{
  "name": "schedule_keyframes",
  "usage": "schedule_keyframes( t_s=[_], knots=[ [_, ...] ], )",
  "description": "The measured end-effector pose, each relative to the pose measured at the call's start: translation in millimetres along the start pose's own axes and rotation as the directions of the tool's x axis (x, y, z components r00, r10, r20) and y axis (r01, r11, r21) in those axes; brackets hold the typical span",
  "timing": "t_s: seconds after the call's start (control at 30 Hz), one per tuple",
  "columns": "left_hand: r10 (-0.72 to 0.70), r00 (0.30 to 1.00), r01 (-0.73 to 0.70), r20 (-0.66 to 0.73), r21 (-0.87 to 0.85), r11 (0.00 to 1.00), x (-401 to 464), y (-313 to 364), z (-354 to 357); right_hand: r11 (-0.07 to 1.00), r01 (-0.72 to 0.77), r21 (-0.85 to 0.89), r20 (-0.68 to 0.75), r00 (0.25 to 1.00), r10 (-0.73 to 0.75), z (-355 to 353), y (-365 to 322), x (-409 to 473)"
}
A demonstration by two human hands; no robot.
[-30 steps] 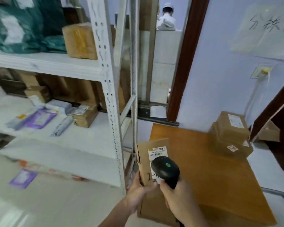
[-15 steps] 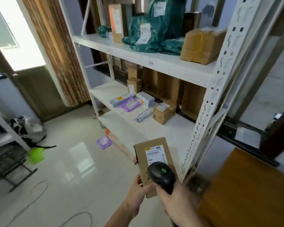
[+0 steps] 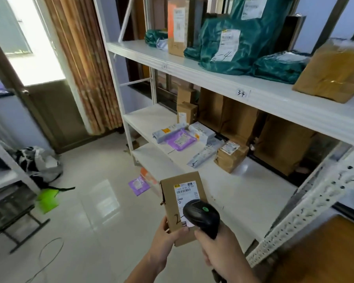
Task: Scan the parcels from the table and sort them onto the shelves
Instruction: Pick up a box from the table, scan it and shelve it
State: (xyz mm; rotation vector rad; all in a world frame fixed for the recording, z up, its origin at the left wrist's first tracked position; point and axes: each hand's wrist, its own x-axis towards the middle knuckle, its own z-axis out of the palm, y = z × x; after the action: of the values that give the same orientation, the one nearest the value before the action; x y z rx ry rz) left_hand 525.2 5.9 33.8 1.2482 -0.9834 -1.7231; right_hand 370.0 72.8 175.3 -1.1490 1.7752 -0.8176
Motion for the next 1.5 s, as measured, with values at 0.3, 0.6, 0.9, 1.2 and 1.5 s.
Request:
schedule_keyframes(
  t_s=[0.3,0.6,0.9,1.2,1.5],
  knots=[
    [-0.009,0.995,0.003,0.099,0.059,0.998,120,41,4,1.000,-0.020,0.002,-0.076,0.997,0.020,-25,-34,86],
    [-0.043,0.981,0.009,0.189,0.180,0.984,237,66,43,0.995,-0.094,0.025,-0.103,0.990,0.096,-61,-38,176],
    [-0.245,0.938,0.179,0.245,0.264,0.948,344,70,54,0.973,-0.209,0.103,-0.171,0.959,0.224,-77,-39,236],
    [-0.529,0.801,0.372,0.279,0.460,0.806,426,77,53,0.926,-0.317,0.205,-0.296,0.882,0.367,-56,-46,282],
    [-0.594,0.762,0.399,0.258,0.535,0.745,470,56,52,0.916,-0.337,0.220,-0.419,0.815,0.400,-25,-54,308]
  ],
)
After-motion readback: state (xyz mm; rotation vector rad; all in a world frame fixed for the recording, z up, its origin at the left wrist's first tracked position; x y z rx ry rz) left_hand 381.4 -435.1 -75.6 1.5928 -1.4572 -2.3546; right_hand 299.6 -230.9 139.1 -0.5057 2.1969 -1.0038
